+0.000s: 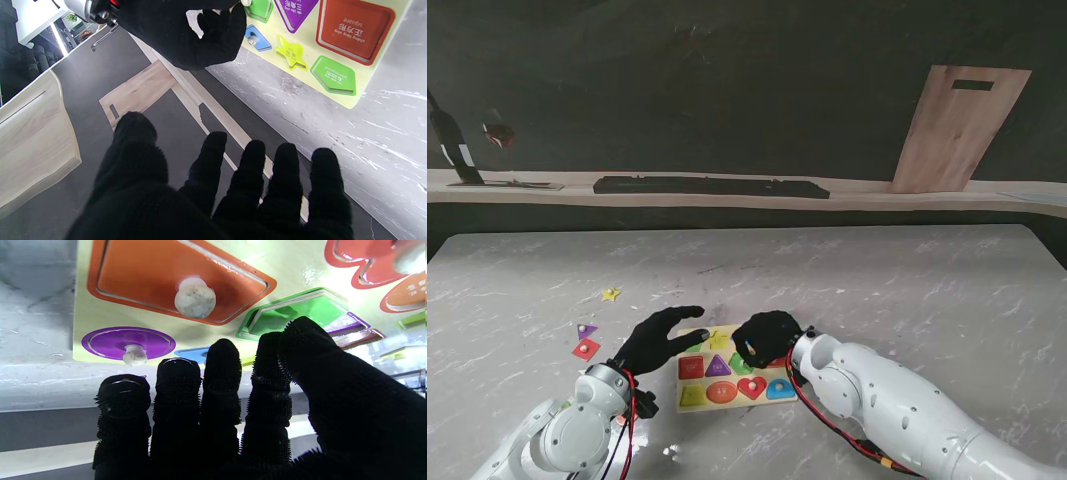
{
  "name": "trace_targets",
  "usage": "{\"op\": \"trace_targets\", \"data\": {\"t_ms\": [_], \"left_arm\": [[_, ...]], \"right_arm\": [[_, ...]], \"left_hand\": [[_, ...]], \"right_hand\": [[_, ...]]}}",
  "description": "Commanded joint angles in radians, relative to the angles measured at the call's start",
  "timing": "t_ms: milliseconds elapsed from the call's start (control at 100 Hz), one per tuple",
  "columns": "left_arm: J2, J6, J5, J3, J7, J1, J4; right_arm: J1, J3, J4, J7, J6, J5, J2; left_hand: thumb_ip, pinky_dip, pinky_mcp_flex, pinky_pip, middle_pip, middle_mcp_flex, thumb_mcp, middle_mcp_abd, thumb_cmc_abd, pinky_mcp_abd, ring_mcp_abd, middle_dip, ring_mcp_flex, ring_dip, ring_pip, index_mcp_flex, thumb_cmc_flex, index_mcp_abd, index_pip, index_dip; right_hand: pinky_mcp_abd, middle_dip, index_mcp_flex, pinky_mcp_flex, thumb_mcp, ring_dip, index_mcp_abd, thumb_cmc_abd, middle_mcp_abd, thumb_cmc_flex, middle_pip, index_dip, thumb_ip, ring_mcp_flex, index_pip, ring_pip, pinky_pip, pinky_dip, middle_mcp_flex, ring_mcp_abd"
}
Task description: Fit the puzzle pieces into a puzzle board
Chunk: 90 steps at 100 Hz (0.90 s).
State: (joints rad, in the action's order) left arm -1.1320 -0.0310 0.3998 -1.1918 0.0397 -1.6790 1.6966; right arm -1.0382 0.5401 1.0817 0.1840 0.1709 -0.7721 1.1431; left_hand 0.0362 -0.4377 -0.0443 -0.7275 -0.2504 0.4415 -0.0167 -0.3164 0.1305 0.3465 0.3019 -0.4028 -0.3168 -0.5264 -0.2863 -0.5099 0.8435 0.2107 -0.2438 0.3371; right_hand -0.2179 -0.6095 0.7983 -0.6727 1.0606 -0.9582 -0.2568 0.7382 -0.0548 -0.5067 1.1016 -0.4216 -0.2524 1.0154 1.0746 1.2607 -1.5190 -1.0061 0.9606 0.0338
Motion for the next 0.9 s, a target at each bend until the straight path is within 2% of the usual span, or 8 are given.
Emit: {"op": "trace_targets", "data": {"t_ms": [0,270,530,700,800,890], "left_arm": [[0.0,-0.001,-0.003,0.0,-0.001,-0.003,0.003],[0.0,-0.001,-0.006,0.0,-0.003,-0.001,0.001],[0.0,-0.001,-0.008,0.002,-0.005,0.002,-0.003],[0.0,-0.001,-0.008,0.002,-0.005,0.002,-0.003],[0.0,-0.002,-0.007,0.001,-0.004,0.001,-0.003],[0.0,-0.002,-0.006,0.0,-0.003,0.0,-0.003]], "right_arm": [[0.0,-0.002,-0.002,-0.011,0.002,-0.007,0.003],[0.016,-0.024,-0.022,-0.01,0.018,-0.015,0.001],[0.034,-0.055,-0.054,-0.001,-0.006,0.0,0.014],[0.027,-0.051,-0.046,-0.005,-0.021,0.001,0.013],[0.021,-0.042,-0.037,-0.013,-0.019,0.0,0.009],[0.014,-0.032,-0.026,-0.021,-0.021,-0.005,0.004]], "left_hand": [[-0.011,-0.006,0.017,-0.009,0.011,0.003,0.033,0.019,-0.029,0.006,-0.045,0.014,0.016,0.008,0.01,-0.014,0.011,-0.029,0.013,-0.001],[-0.011,-0.006,0.017,-0.009,0.011,0.003,0.032,0.022,-0.029,0.004,-0.046,0.014,0.016,0.009,0.011,-0.015,0.011,-0.029,0.013,-0.001],[-0.011,-0.007,0.016,-0.009,0.011,0.003,0.032,0.022,-0.028,0.005,-0.044,0.013,0.015,0.008,0.01,-0.017,0.012,-0.03,0.012,-0.001],[-0.011,-0.007,0.017,-0.01,0.01,0.004,0.032,0.02,-0.027,0.005,-0.045,0.013,0.015,0.007,0.01,-0.017,0.012,-0.028,0.011,0.0],[-0.011,-0.008,0.017,-0.01,0.01,0.004,0.032,0.021,-0.028,0.006,-0.046,0.013,0.015,0.007,0.009,-0.017,0.011,-0.028,0.011,0.0],[-0.011,-0.007,0.017,-0.01,0.01,0.004,0.032,0.02,-0.028,0.006,-0.044,0.013,0.015,0.007,0.009,-0.017,0.012,-0.028,0.011,0.0]], "right_hand": [[-0.021,-0.01,0.052,-0.011,0.05,-0.02,-0.037,0.014,0.016,-0.04,0.024,-0.011,0.016,0.031,0.009,0.035,-0.061,-0.019,0.021,0.022],[-0.02,-0.009,0.048,-0.007,0.045,-0.019,-0.04,0.008,0.014,-0.036,0.023,-0.011,0.017,0.026,0.007,0.032,-0.058,-0.017,0.017,0.02],[-0.024,-0.01,0.051,-0.012,0.043,-0.02,-0.028,0.012,0.018,-0.033,0.028,-0.004,0.017,0.035,0.007,0.039,-0.066,-0.019,0.026,0.025],[-0.029,-0.01,0.053,-0.014,0.043,-0.02,-0.023,0.014,0.021,-0.028,0.031,0.0,0.016,0.039,0.008,0.044,-0.071,-0.02,0.03,0.028],[-0.03,-0.011,0.042,-0.005,0.035,-0.018,-0.019,0.014,0.022,-0.007,0.029,0.003,0.018,0.03,0.008,0.04,-0.068,-0.019,0.019,0.031],[-0.035,-0.024,0.028,0.013,-0.011,-0.017,-0.007,0.022,0.031,0.055,0.029,0.0,0.015,0.014,0.011,0.034,-0.064,-0.02,0.001,0.038]]}}
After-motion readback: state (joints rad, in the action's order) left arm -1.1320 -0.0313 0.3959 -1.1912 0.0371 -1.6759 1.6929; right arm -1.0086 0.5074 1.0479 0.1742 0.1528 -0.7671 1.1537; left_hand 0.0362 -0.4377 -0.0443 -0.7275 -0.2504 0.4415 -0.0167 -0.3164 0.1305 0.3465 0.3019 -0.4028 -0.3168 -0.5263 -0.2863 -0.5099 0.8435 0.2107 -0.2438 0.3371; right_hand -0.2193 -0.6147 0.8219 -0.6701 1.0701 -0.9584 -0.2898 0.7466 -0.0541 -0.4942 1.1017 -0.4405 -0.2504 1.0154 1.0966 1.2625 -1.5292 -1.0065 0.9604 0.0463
